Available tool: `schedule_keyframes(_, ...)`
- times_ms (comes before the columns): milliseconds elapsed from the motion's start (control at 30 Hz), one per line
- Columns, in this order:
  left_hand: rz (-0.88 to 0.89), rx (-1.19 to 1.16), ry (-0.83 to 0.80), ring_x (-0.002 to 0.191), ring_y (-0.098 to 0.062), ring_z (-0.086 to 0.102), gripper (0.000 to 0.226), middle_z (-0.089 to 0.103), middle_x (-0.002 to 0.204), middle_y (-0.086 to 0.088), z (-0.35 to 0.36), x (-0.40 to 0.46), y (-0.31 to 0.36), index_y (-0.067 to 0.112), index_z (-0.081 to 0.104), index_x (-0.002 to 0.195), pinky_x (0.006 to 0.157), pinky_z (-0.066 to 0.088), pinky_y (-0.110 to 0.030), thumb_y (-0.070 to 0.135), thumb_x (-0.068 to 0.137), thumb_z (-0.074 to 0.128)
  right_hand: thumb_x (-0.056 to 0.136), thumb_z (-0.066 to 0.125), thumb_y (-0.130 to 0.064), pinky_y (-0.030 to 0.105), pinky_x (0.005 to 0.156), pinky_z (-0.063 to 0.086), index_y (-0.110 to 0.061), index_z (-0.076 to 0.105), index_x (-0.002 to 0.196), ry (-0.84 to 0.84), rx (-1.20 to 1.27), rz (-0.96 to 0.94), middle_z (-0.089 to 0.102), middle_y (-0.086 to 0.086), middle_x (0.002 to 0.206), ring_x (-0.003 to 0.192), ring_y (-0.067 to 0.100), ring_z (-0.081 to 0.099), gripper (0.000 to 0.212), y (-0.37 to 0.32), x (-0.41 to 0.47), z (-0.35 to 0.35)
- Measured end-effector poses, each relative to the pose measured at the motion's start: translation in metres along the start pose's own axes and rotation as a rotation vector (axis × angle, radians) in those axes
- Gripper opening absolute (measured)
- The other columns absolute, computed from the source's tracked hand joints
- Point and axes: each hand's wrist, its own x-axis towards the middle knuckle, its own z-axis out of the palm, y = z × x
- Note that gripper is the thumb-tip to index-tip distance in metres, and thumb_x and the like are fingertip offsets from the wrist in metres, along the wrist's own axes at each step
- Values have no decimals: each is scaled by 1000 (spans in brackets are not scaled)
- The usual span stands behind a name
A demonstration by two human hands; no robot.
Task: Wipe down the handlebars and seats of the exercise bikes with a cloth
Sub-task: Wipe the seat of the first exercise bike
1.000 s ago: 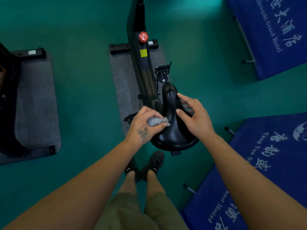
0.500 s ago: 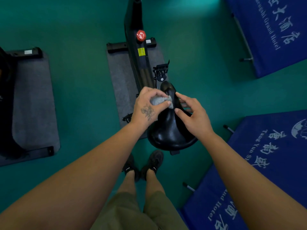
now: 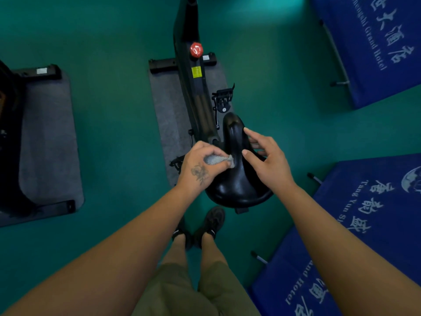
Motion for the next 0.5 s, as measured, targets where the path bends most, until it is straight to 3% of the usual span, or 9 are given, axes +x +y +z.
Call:
schedule_keyframes(100, 5, 14, 30, 89, 2, 58, 25, 60, 100, 0, 9, 9, 4, 35, 74, 80, 80, 39, -9, 17, 78, 91, 98, 73, -24, 33, 110, 49, -48, 56, 145, 17, -5, 8, 61, -6, 121, 117, 1, 61, 56, 1, 0, 3)
schedule_keyframes(300, -10, -19, -8, 84, 4, 59, 19, 61, 95, 1, -8, -20, -21, 24, 75, 80, 77, 41, -9, 11, 81, 89, 98, 71, -24, 39, 111, 49, -50, 55, 146, 41, -36, 10, 61, -7, 122, 119, 1, 61, 57, 0, -3, 7)
schedule_keyframes(500, -19, -41, -13, 89, 4, 60, 23, 60, 97, 6, -15, -33, -28, 28, 75, 82, 80, 41, -7, 9, 81, 88, 102, 66, -27, 27, 111, 42, -52, 50, 150, 71, -86, 53, 58, -8, 126, 122, 1, 57, 57, -6, -10, 13)
